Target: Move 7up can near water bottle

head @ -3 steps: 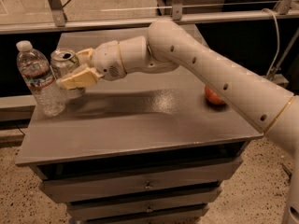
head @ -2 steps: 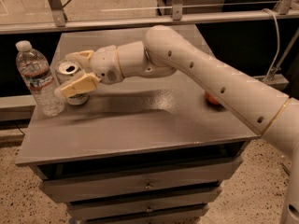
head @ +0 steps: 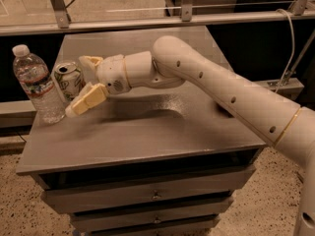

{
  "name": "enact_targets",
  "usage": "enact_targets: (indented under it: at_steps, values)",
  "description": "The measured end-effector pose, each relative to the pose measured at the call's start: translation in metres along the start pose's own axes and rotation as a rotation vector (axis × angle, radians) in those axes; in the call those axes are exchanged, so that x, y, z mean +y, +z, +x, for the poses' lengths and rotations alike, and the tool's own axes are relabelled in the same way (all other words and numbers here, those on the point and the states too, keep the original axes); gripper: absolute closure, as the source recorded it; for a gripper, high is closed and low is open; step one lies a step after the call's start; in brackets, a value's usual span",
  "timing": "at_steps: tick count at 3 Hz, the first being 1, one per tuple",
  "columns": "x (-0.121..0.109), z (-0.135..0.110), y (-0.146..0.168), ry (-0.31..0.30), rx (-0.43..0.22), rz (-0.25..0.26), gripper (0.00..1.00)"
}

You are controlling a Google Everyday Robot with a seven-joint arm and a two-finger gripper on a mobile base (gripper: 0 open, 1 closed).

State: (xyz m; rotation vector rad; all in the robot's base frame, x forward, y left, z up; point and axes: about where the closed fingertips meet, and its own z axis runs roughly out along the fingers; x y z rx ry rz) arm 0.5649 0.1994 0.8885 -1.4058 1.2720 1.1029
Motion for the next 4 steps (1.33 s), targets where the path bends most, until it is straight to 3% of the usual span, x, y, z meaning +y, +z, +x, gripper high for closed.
enact_targets:
  at_steps: [1, 2, 3, 4]
  values:
    - [0.000, 0.000, 0.000, 0.000, 0.000, 0.000, 0.00]
    - [-0.031, 0.017, -0.061, -0.009, 0.033, 0.102, 0.00]
    - [-0.084, 0.033, -0.163, -0.046, 0.094, 0.284, 0.00]
    - [-0.084, 0.033, -0.163, -0.046, 0.094, 0.284, 0.00]
